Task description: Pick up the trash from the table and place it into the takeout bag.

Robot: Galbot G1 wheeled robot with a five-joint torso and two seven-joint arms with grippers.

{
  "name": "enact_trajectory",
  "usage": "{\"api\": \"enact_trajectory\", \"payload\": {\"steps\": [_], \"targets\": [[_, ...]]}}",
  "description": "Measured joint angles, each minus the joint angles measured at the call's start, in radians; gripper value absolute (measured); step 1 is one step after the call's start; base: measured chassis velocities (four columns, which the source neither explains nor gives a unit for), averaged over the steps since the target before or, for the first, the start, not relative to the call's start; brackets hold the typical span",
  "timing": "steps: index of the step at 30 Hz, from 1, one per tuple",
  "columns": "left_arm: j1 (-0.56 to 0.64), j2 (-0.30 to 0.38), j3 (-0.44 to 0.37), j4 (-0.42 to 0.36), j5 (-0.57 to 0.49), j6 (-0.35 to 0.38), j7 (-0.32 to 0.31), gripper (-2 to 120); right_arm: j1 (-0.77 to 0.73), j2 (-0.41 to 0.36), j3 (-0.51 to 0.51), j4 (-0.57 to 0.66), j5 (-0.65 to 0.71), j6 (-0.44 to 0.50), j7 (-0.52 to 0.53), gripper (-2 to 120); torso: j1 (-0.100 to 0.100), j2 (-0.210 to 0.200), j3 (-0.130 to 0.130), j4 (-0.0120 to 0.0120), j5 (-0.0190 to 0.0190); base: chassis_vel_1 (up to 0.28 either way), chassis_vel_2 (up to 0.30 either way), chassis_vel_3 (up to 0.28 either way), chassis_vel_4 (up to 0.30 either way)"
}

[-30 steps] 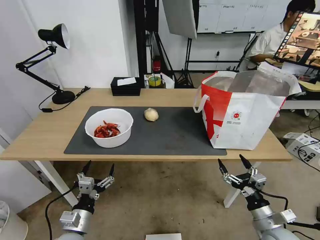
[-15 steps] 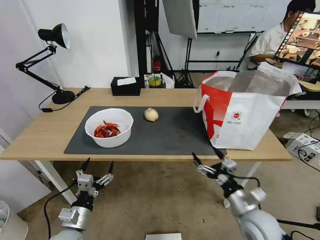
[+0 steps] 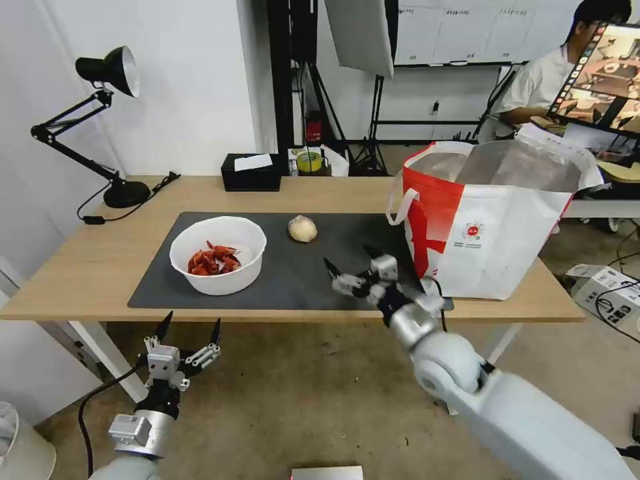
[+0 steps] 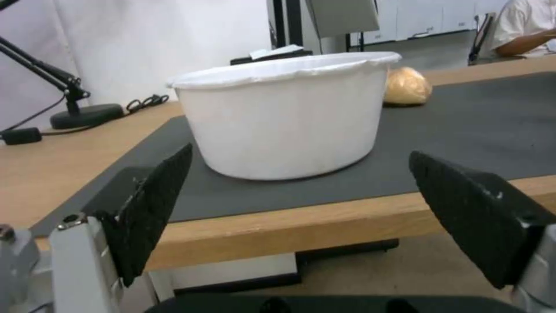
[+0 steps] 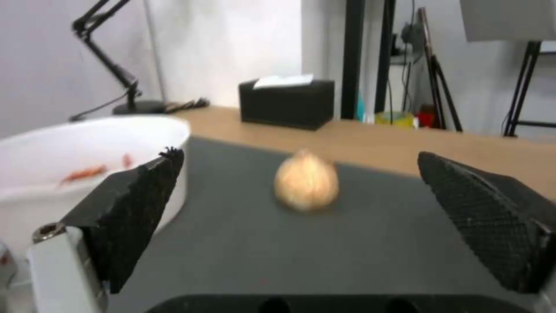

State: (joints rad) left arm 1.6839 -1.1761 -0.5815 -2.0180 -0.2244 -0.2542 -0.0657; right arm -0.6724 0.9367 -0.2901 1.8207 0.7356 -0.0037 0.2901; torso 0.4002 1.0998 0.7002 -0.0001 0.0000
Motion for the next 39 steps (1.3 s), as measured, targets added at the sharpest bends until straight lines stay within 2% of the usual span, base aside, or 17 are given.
{"api": "enact_trajectory", "payload": {"steps": [2, 5, 6, 9, 10, 13, 14, 17, 22, 28, 39], "targets": [[-0.002, 0.001, 0.000, 0.003, 0.000, 0.000, 0.000, 100, 0.058, 0.023, -0.027, -0.043, 0.023, -0.003, 0.015, 100, 0.000, 0.000, 0.000, 0.0001, -0.0007, 0.000, 0.000, 0.000, 0.000], [-0.010, -0.002, 0.003, 0.014, -0.001, 0.000, 0.000, 100, 0.192, 0.116, -0.090, -0.202, 0.068, -0.005, 0.031, 100, 0.000, 0.000, 0.000, 0.0002, -0.0004, 0.000, 0.000, 0.000, 0.000], [-0.010, -0.002, 0.003, 0.014, -0.001, 0.000, 0.000, 100, 0.192, 0.116, -0.090, -0.202, 0.068, -0.005, 0.031, 100, 0.000, 0.000, 0.000, 0.0002, -0.0004, 0.000, 0.000, 0.000, 0.000], [-0.015, -0.007, 0.006, 0.023, -0.001, 0.001, 0.000, 100, 0.287, 0.216, -0.133, -0.379, 0.101, -0.025, 0.018, 100, 0.000, 0.000, 0.000, 0.0003, -0.0002, 0.000, 0.000, 0.000, 0.000], [-0.015, -0.007, 0.006, 0.023, -0.001, 0.001, 0.000, 100, 0.287, 0.216, -0.133, -0.379, 0.101, -0.025, 0.018, 100, 0.000, 0.000, 0.000, 0.0003, -0.0002, 0.000, 0.000, 0.000, 0.000], [-0.016, -0.009, 0.007, 0.031, -0.001, -0.001, 0.000, 100, 0.346, 0.304, -0.143, -0.545, 0.090, -0.047, -0.007, 100, 0.000, 0.000, 0.000, 0.0001, 0.0000, 0.000, 0.000, 0.000, 0.000], [-0.016, -0.009, 0.007, 0.031, -0.001, -0.001, 0.000, 100, 0.346, 0.304, -0.143, -0.545, 0.090, -0.047, -0.007, 100, 0.000, 0.000, 0.000, 0.0001, 0.0000, 0.000, 0.000, 0.000, 0.000], [-0.016, -0.010, 0.003, 0.038, 0.000, -0.008, 0.000, 100, 0.393, 0.386, -0.141, -0.681, 0.071, -0.077, -0.037, 100, 0.000, 0.000, 0.000, 0.0002, -0.0003, 0.000, 0.000, 0.000, 0.000], [-0.017, -0.008, -0.010, 0.039, -0.001, -0.017, 0.000, 100, 0.429, 0.450, -0.139, -0.780, 0.063, -0.109, -0.080, 100, 0.000, 0.000, 0.000, 0.0002, -0.0003, 0.000, 0.000, 0.000, 0.000], [-0.016, -0.001, -0.031, 0.045, -0.005, -0.027, 0.001, 100, 0.459, 0.527, -0.131, -0.885, -0.017, -0.191, -0.051, 100, 0.000, 0.000, 0.000, 0.0001, -0.0002, 0.000, 0.000, 0.000, 0.000], [-0.008, 0.000, -0.032, 0.042, -0.009, -0.034, 0.002, 100, 0.477, 0.580, -0.124, -0.929, -0.040, -0.268, 0.010, 100, 0.000, 0.000, 0.000, 0.0001, -0.0002, 0.000, 0.000, 0.000, 0.000]]}}
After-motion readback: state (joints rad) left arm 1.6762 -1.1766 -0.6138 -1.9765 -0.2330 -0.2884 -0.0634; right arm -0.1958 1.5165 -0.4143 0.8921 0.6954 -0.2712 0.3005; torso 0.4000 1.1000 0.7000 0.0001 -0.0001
